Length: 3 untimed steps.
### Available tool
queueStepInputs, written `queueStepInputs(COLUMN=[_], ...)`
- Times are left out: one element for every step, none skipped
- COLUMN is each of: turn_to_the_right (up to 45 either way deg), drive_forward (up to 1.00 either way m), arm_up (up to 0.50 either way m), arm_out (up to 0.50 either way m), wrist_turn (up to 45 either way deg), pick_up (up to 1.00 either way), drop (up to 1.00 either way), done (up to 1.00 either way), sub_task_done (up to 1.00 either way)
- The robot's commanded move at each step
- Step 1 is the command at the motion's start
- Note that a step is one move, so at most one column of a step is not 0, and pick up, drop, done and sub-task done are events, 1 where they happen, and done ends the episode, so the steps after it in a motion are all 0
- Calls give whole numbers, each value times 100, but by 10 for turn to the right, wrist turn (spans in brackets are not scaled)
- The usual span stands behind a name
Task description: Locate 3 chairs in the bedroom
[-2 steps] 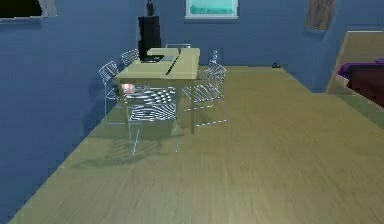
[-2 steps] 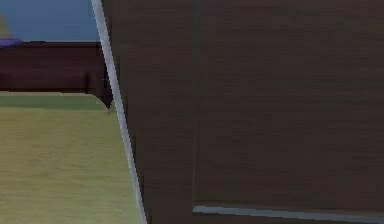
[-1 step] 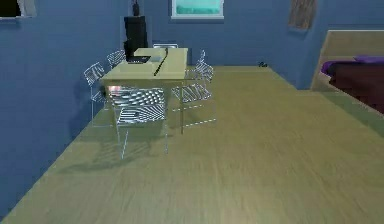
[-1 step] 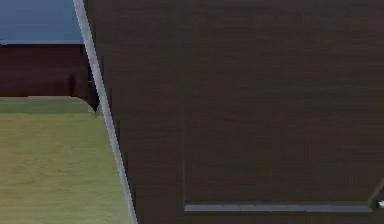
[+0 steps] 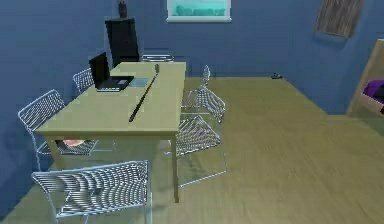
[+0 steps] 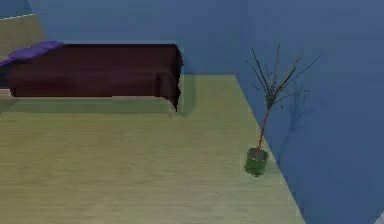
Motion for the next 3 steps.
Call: queueStepInputs(turn_to_the_right=[150,0,-450], drive_forward=[0,5,0], arm_up=[0,0,0], arm_out=[0,0,0], wrist_turn=[0,0,0], pick_up=[0,0,0], drop=[0,0,0], done=[0,0,0], sub_task_done=[0,0,0])
